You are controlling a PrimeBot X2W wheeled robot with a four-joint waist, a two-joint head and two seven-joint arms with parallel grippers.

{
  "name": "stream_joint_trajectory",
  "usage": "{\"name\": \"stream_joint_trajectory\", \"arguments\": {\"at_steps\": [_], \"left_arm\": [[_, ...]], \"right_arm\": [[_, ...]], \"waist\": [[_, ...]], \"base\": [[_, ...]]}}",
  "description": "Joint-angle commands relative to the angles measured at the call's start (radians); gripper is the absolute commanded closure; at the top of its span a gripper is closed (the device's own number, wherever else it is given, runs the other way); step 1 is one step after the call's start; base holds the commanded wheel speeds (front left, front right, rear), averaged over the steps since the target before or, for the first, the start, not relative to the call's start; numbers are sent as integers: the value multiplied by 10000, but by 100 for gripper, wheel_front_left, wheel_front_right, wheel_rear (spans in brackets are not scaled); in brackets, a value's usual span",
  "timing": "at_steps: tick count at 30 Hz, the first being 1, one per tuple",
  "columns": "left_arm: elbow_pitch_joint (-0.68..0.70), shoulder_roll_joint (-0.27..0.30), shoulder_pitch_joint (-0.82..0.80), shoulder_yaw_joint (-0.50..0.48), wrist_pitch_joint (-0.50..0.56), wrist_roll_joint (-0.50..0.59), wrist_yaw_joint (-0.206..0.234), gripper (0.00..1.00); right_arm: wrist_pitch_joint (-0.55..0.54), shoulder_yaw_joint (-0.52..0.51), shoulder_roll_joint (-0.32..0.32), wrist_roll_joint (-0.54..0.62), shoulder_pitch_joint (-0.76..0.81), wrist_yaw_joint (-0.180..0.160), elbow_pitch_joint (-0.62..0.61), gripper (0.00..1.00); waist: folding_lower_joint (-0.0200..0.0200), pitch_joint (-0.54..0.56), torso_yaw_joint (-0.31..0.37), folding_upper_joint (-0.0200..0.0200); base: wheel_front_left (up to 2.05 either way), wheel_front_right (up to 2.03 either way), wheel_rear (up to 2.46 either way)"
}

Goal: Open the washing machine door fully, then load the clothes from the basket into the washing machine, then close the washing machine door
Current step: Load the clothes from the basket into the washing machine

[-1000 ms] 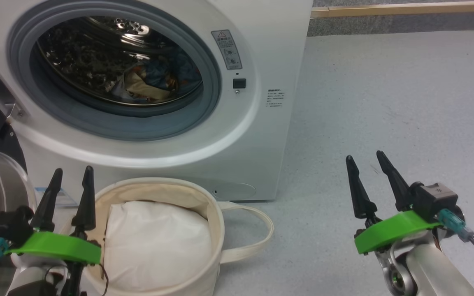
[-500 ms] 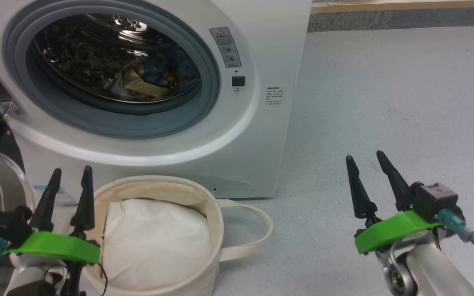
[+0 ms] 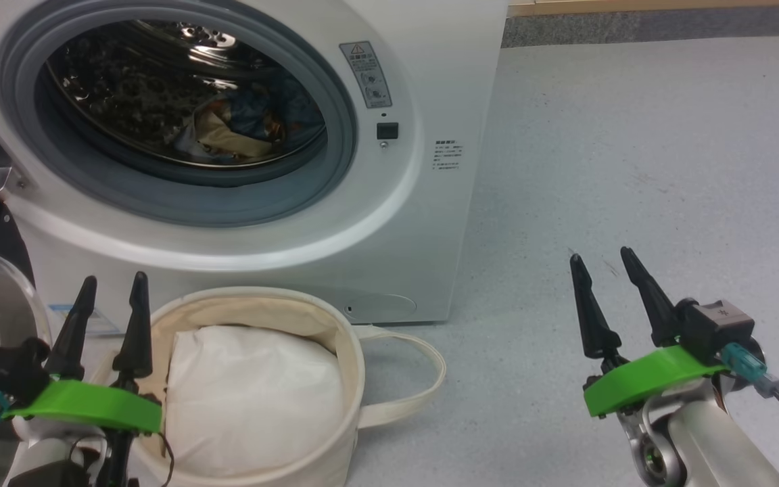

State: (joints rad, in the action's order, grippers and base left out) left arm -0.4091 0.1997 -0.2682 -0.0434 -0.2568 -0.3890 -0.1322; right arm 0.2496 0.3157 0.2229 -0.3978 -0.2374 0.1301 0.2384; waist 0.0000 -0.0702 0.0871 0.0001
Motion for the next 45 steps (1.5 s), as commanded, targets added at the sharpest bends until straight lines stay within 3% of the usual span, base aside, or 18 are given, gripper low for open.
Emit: {"name": "stream_joint_trajectory", "arguments": {"at_steps": [1, 13, 32, 45], "left_arm": [[274, 305, -475, -360, -49, 7, 15, 0], [216, 259, -492, -449, -49, -132, 15, 0], [290, 219, -403, -405, -49, -40, 15, 0], [254, 216, -292, -375, -49, 30, 15, 0]], "right_arm": [[122, 114, -38, 10, -150, 6, -277, 0], [122, 116, -18, -29, -176, 6, -295, 0], [122, 161, -46, -112, -182, 6, -204, 0], [122, 226, -45, -216, -140, 6, -134, 0]], "waist": [[0, -3, 8, -1], [0, -17, -7, -1], [0, 90, -191, -1], [0, 248, -348, -1]], "base": [[0, 0, 0], [-50, 37, 12], [-195, 179, 16], [-56, 56, 0]]}}
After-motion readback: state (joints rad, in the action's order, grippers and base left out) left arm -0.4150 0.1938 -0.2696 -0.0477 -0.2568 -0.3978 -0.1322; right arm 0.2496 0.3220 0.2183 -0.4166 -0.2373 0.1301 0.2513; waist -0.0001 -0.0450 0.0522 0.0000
